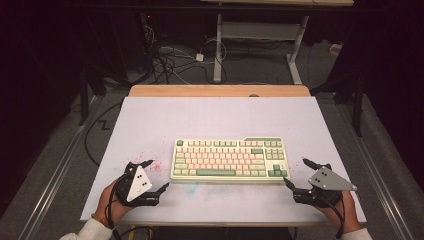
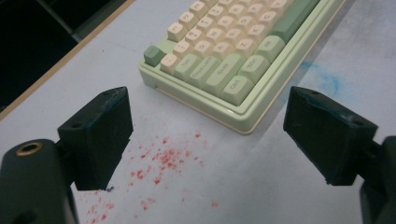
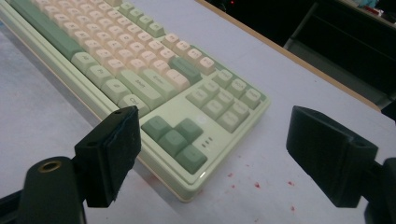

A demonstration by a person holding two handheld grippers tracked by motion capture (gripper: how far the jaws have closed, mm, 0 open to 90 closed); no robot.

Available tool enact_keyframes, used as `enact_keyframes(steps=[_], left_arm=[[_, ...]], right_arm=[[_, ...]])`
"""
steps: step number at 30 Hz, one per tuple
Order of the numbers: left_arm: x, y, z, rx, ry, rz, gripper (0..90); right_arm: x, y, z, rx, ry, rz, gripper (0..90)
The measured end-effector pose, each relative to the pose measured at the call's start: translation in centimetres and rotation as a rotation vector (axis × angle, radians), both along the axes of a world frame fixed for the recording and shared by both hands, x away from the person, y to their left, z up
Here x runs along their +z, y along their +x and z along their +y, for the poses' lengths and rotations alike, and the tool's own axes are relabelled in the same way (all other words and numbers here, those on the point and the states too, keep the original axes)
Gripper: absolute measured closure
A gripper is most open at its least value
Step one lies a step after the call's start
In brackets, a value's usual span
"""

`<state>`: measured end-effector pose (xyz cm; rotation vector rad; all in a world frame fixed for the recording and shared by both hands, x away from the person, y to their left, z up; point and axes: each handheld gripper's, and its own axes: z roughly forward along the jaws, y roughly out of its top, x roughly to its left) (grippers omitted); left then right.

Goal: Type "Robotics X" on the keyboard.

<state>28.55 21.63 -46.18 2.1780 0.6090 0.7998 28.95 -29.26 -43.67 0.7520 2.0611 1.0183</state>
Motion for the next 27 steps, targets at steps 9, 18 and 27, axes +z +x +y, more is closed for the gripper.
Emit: enact_keyframes(steps=[9,18,27], left_arm=[[-0.7,-0.1,1.4,0.021,-0.016,0.039,14.9],[-1.0,0.0,1.3,0.02,-0.013,0.048,14.9],[-1.1,-0.4,1.4,0.008,-0.005,0.04,14.9]], right_arm=[[-0.9,-0.2,-1.2,-0.025,0.014,0.014,17.6],[-1.2,-0.3,-1.7,-0.036,0.028,0.013,17.3],[-1.0,-0.4,-1.2,-0.032,0.029,-0.001,17.3]])
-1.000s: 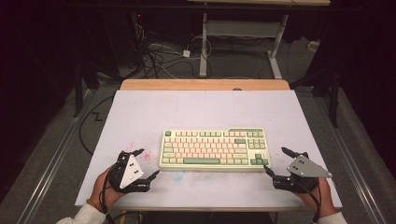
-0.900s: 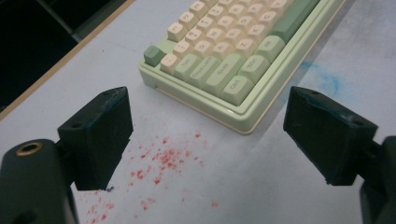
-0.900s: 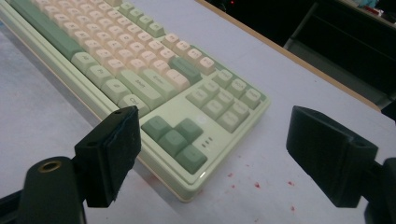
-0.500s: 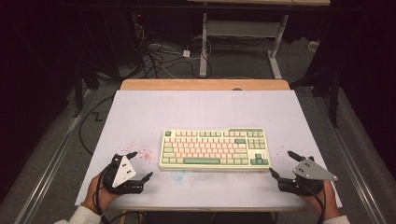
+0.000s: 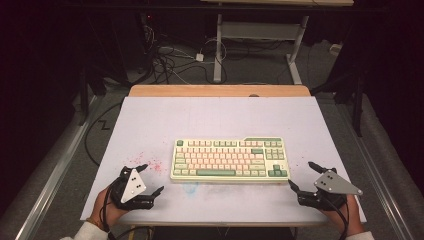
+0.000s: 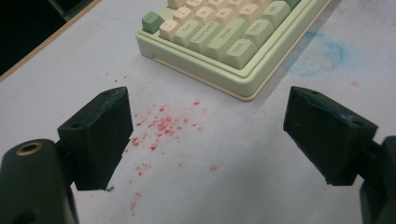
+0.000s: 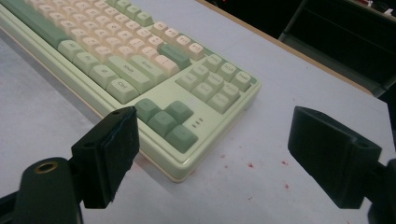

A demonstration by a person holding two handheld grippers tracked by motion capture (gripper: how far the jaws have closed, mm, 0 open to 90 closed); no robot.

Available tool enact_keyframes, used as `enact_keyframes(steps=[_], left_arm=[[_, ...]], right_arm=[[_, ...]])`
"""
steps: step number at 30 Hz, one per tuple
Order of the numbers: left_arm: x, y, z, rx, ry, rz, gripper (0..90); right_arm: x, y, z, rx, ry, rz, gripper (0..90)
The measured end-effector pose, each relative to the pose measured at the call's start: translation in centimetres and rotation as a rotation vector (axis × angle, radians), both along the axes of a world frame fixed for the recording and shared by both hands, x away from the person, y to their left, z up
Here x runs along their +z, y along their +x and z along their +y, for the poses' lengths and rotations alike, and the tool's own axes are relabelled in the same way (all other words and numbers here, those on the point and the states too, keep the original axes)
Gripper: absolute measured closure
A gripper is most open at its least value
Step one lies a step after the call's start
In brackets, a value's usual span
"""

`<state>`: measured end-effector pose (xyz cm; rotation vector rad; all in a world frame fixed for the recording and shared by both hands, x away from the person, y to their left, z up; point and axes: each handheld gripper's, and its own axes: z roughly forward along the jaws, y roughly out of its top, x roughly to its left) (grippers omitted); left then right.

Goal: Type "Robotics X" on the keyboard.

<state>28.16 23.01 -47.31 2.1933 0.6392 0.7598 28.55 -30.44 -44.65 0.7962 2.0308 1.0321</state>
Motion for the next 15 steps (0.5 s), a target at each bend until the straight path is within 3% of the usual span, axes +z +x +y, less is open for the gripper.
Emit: enact_keyframes(steps=[15], left_arm=[[0.1,0.24,-0.28,-0.008,-0.01,0.0,14.9]], right_arm=[[-0.17,0.02,0.12,0.004,-0.003,0.004,17.2]])
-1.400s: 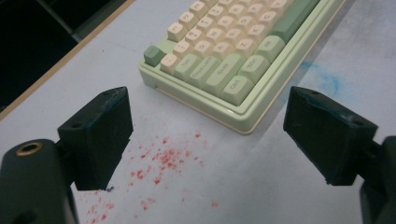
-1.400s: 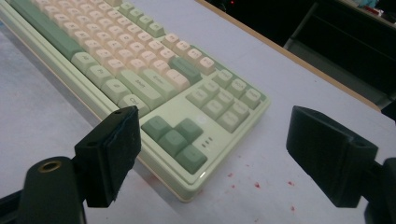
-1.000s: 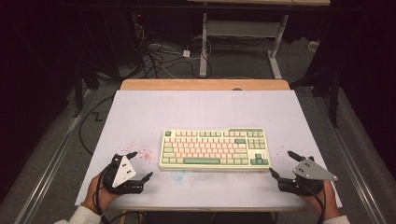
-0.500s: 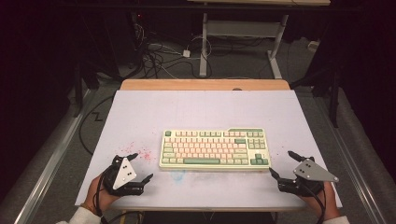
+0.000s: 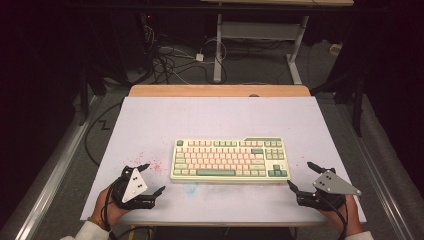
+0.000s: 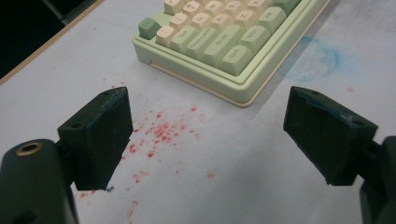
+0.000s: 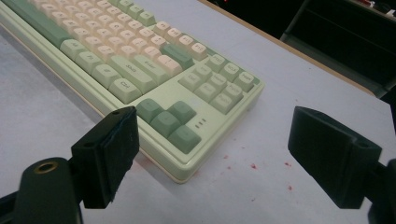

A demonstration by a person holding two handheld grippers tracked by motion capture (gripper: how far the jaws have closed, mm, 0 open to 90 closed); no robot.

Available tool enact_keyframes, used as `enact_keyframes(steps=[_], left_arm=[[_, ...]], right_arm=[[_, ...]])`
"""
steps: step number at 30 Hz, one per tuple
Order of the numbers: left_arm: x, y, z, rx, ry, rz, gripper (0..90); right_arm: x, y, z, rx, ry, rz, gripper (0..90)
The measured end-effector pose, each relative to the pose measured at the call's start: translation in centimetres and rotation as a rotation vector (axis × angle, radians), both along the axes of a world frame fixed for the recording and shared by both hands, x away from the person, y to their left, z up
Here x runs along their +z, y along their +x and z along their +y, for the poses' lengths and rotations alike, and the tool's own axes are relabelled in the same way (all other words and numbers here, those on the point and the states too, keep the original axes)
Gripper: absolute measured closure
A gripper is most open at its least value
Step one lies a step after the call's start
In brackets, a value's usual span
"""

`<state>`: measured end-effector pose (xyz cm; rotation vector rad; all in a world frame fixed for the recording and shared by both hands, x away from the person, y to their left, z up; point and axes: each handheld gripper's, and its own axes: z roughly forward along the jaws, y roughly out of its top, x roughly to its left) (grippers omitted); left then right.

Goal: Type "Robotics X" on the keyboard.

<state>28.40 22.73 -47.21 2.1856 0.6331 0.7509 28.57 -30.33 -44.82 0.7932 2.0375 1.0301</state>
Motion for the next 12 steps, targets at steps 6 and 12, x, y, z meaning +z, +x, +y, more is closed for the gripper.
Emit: enact_keyframes(steps=[6,12], left_arm=[[-0.16,0.25,-0.04,0.003,0.003,0.009,14.9],[-0.13,0.42,-0.13,0.008,0.002,0.008,14.9]], right_arm=[[-0.09,0.08,0.04,0.001,-0.005,0.003,17.2],[-0.14,0.1,0.03,0.001,-0.005,0.004,17.1]])
